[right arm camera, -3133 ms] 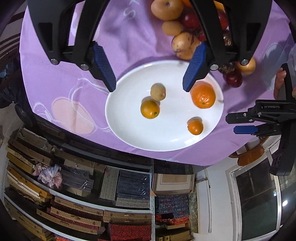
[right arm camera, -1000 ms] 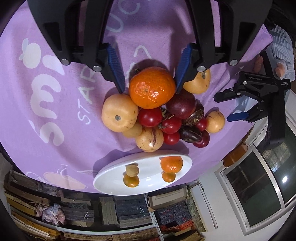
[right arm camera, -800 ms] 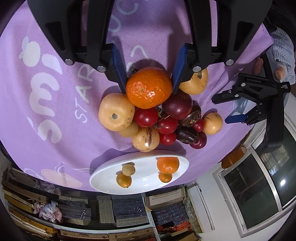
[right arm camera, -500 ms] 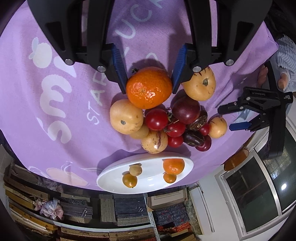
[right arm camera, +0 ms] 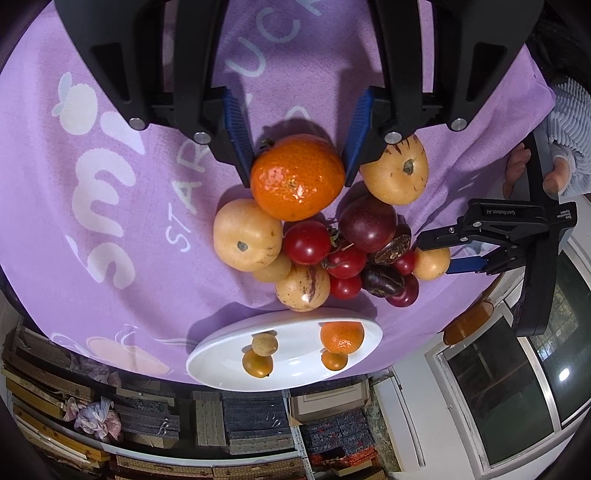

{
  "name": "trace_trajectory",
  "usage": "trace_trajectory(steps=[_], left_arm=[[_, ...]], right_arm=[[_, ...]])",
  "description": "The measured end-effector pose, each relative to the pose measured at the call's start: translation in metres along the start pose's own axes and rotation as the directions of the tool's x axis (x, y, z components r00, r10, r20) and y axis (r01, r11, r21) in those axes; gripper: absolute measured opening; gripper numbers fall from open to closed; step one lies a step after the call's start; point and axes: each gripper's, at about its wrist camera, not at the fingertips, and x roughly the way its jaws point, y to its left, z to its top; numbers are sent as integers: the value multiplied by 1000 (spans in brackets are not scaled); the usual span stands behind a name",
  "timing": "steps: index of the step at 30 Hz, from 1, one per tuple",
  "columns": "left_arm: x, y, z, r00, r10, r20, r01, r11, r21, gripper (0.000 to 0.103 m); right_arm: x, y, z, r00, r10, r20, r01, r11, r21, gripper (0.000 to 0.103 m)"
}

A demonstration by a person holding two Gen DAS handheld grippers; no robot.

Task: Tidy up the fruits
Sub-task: 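Grasp the large mandarin with the right tool while the left tool grasps the pale yellow pear, then carry the mandarin and pear onto the white plate and open both tools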

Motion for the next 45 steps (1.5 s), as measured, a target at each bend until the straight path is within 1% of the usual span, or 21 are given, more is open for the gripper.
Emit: trace_trajectory(steps=[6, 8, 9, 10, 16, 20, 22, 24, 25, 27, 30, 34, 37, 40, 45], left_arm=[[-1, -3, 0, 1000, -8, 14, 8, 1000, 19, 71], [-2, -5, 0, 999, -23, 27, 22, 999, 27, 61], [-3, -7, 0, 999, -25, 31, 24, 999, 33, 52], [-3, -8, 0, 999, -29, 34, 27, 999, 38, 48], [-4, -7, 0, 997, -56, 48, 55, 998, 22, 48], [-11, -12, -2, 996, -48, 81, 44, 998, 47, 48], [-15, -16, -2, 994, -43, 97, 37, 997, 62, 48], [-21, -18, -1, 993, -53, 110, 46, 997, 65, 48], [-24, -17, 0, 991, -59, 118, 52, 997, 62, 48], [-31, -15, 6, 989, -62, 133, 55, 997, 57, 48], [-41, -8, 25, 986, -59, 154, 52, 998, 47, 48], [-49, -2, 61, 981, -38, 193, 30, 999, 44, 48], [-43, 1, 90, 980, -34, 195, 28, 999, 36, 48], [-27, 2, 113, 984, -20, 179, 14, 999, 36, 48], [13, -1, 149, 992, -28, 125, 25, 999, 26, 48]], right_arm=[[0, 0, 0, 1000, 1, 0, -1, 1000, 1, 47], [0, 0, 0, 1000, 1, 0, -1, 1000, 2, 47], [0, 0, 0, 1000, 1, 1, -1, 1000, 2, 47], [0, 0, 0, 1000, 1, 1, -1, 1000, 2, 47], [0, 0, 0, 1000, 2, 2, -2, 1000, 4, 47], [-1, 1, 0, 1000, 7, 5, -7, 1000, 3, 46], [-3, 1, -1, 1000, 8, 18, -8, 1000, 0, 46], [-7, 3, -1, 999, -1, 40, 1, 1000, -4, 46], [-10, 3, -2, 999, -4, 54, 5, 1000, -6, 46], [-16, 3, -3, 997, 14, 72, -14, 1000, 0, 46], [-31, 6, 4, 994, 28, 103, -27, 1000, -7, 46], [-53, 12, 35, 987, -4, 163, 14, 998, -54, 46], [-58, 13, 66, 980, -33, 197, 48, 996, -75, 46], [-47, 9, 97, 978, -61, 199, 78, 994, -82, 46], [-2, 1, 138, 982, -118, 149, 133, 987, -95, 46]])
